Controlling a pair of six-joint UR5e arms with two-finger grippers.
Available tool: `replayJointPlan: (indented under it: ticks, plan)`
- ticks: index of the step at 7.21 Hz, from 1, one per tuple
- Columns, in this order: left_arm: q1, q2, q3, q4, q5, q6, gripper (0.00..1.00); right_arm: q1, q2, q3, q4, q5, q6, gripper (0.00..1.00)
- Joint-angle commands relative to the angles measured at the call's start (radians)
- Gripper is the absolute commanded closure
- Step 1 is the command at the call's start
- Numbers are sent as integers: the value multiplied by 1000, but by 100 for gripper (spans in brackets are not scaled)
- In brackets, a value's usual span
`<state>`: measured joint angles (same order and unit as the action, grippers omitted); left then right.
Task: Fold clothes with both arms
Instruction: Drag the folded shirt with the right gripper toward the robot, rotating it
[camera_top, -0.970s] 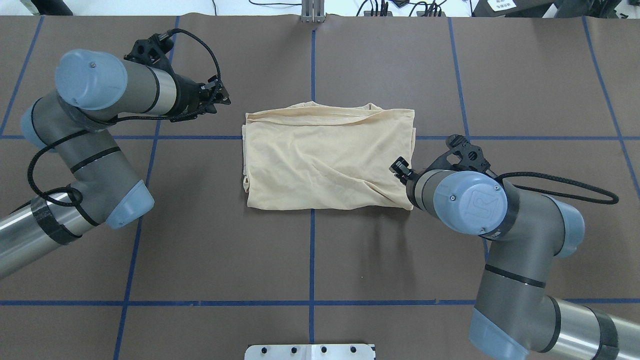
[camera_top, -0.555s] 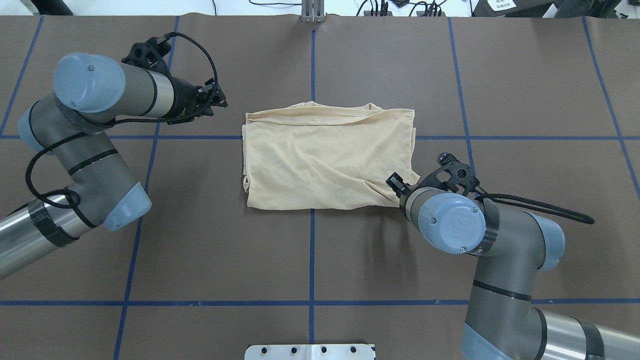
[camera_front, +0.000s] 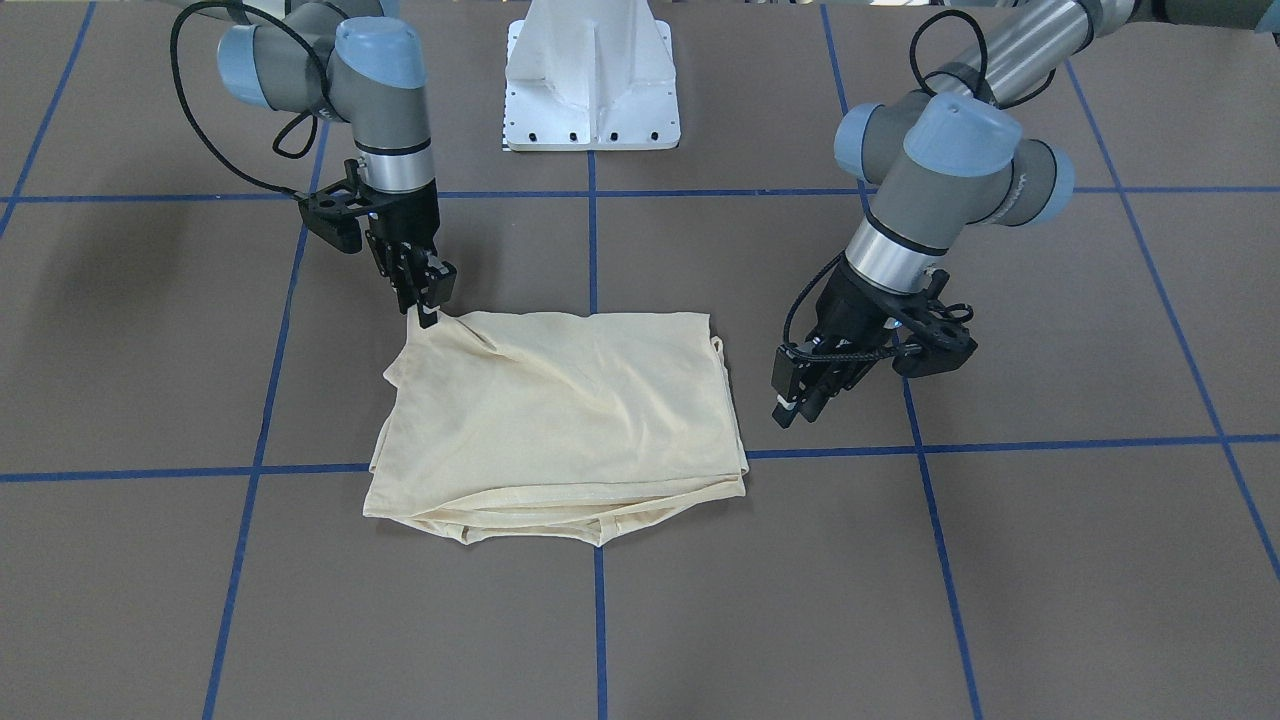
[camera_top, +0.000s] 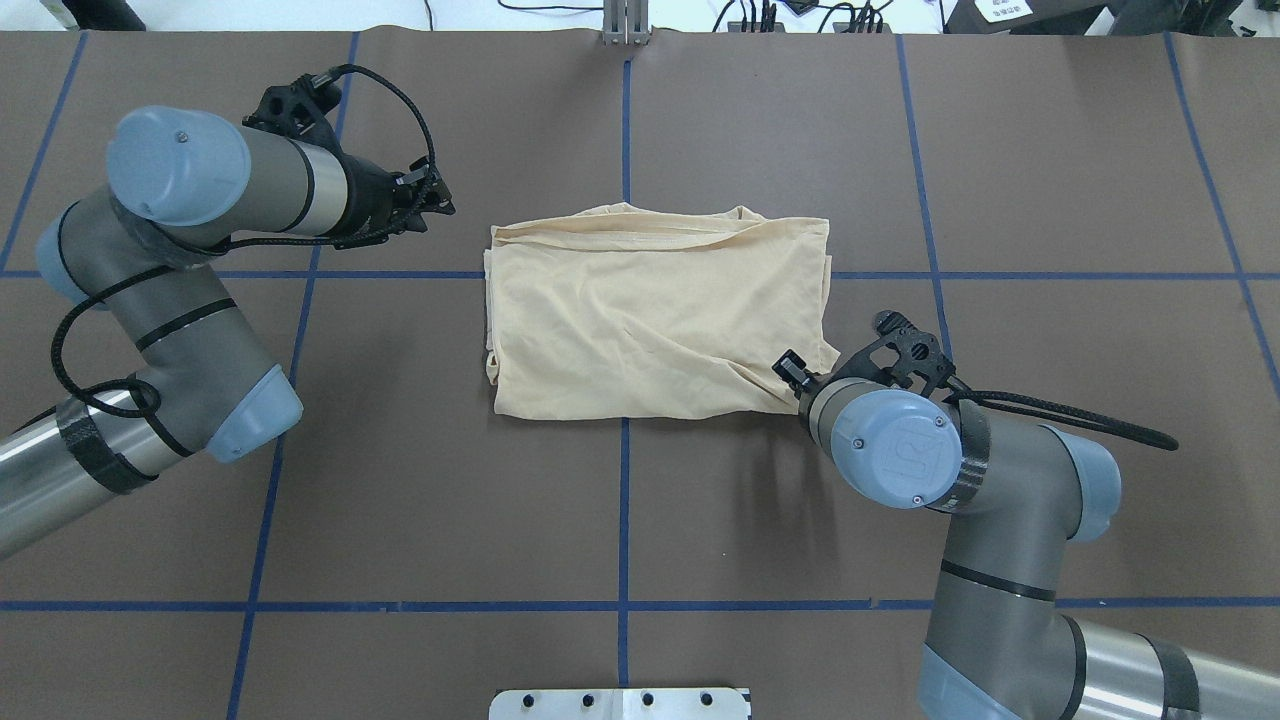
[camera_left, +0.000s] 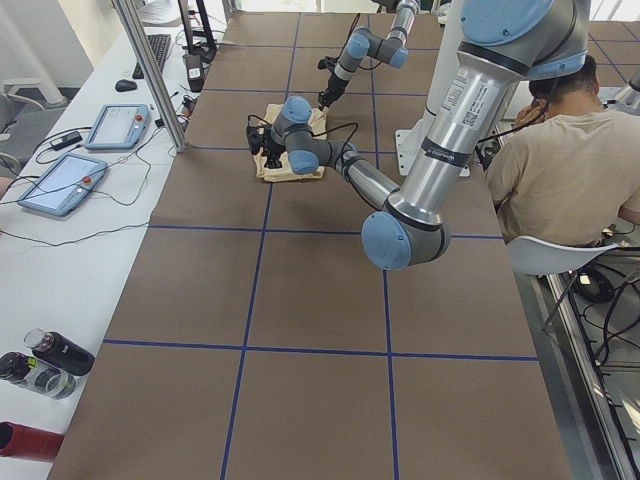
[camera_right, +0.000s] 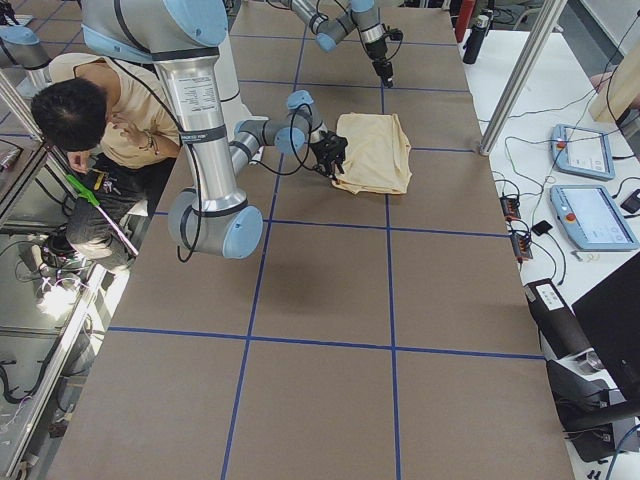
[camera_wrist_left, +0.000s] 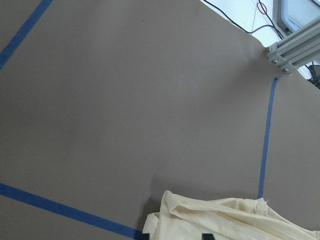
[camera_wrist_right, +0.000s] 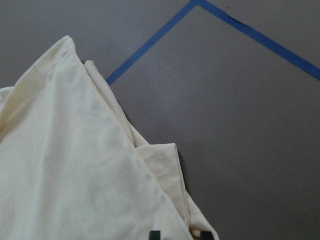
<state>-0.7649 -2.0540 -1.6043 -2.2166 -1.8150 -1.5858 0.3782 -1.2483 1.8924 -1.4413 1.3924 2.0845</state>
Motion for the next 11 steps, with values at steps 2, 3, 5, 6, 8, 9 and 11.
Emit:
replayJointPlan:
  ticks: [2,3,5,6,8,9,11]
  plan:
    - [1,0,1,-2,-3,1,54,4,-19,33,-1,0,0,100]
    - [1,-1,1,-2,-6,1,54,-5,-72,83,-4,0,0,100]
    - [1,-2,-11,-8,-15,3,55,-114,-125,193,-107,-3,56,100]
    - [-2,2,-44,-2,-82,3,55,-198,-115,267,-242,-9,107,100]
    - [2,3,-75,-3,-125,1,55,-354,-71,356,-481,-10,225,100]
    - [12,3,-75,-6,-142,0,55,-410,-36,358,-545,-3,314,100]
    - [85,3,-75,-3,-116,-9,53,-465,7,358,-599,8,391,100]
